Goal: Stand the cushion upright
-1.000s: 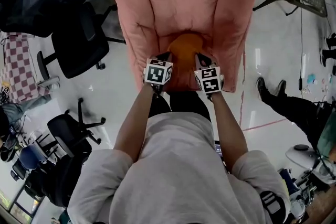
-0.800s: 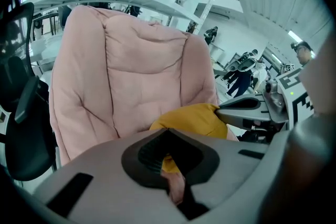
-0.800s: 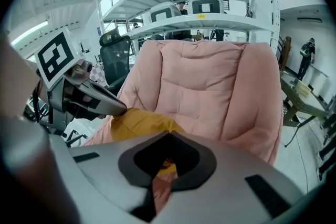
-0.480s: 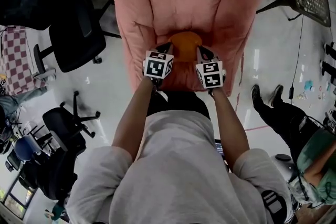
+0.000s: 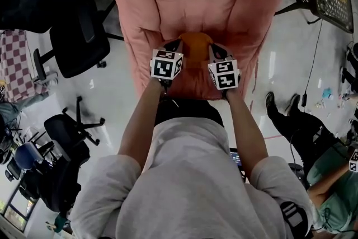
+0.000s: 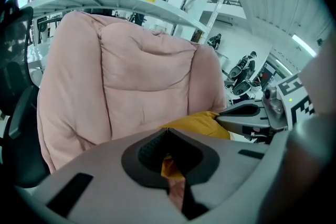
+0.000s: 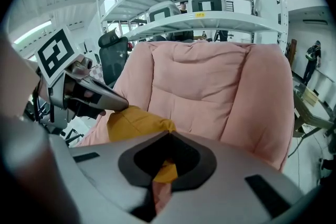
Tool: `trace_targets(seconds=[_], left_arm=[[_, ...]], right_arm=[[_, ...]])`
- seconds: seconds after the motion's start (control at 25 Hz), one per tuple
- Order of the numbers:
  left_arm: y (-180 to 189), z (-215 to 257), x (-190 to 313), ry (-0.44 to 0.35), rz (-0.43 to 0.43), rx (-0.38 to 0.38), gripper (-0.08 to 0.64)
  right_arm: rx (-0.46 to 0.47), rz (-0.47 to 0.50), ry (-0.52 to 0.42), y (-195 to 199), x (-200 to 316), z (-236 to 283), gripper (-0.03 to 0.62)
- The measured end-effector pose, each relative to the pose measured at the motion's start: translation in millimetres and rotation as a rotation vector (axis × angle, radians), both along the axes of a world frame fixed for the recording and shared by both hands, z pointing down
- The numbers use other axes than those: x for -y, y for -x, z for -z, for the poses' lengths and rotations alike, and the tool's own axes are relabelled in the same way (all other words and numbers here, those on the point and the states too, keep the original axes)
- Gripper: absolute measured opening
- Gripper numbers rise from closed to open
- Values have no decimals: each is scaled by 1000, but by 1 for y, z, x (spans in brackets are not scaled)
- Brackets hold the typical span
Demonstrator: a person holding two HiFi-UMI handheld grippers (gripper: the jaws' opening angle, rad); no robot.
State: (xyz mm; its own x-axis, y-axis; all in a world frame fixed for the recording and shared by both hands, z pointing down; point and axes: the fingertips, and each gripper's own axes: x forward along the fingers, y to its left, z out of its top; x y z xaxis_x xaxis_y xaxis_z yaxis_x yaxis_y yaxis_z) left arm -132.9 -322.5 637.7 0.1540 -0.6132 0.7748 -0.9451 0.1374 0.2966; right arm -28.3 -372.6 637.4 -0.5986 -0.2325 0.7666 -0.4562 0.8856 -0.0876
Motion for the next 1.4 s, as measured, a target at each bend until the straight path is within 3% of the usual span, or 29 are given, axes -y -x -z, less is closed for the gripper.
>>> trace_targets(seconds=[1.4], left_arm=[[65, -33, 100, -66, -7, 42, 17]], right_arm=[[-34, 41, -24, 64, 94, -33, 15]])
